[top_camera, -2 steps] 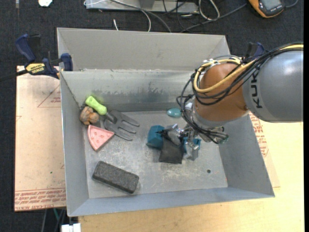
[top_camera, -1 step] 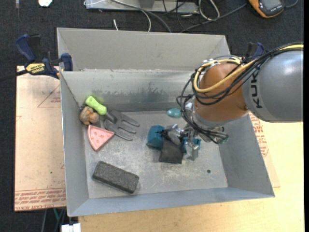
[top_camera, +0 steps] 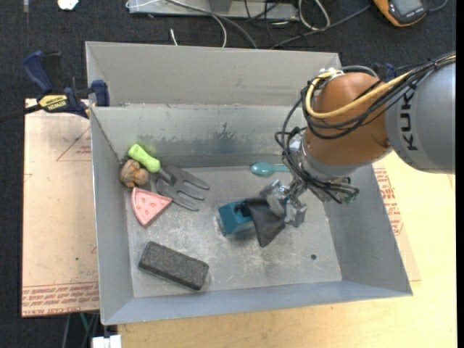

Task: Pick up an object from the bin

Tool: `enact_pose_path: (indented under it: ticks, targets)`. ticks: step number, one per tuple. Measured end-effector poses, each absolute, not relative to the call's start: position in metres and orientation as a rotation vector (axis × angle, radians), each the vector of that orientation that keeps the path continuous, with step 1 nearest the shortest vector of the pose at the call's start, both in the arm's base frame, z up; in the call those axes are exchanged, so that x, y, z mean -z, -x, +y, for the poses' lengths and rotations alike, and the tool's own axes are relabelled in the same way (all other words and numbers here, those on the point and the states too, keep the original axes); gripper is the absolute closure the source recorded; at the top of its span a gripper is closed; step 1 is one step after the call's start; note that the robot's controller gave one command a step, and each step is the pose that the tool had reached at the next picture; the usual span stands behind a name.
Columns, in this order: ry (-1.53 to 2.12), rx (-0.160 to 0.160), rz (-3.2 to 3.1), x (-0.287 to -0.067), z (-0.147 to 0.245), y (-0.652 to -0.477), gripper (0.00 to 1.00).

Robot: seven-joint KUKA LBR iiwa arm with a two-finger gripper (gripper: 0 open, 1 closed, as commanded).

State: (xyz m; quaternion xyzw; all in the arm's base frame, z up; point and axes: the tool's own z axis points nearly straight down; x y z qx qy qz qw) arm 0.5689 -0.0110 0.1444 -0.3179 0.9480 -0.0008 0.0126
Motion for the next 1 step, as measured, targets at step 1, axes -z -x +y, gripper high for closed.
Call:
enact_pose_path:
  ticks: [1]
  targets:
    - [1.04, 0.003, 2.932, -0.2118, -0.0196, -0.565, 1.0]
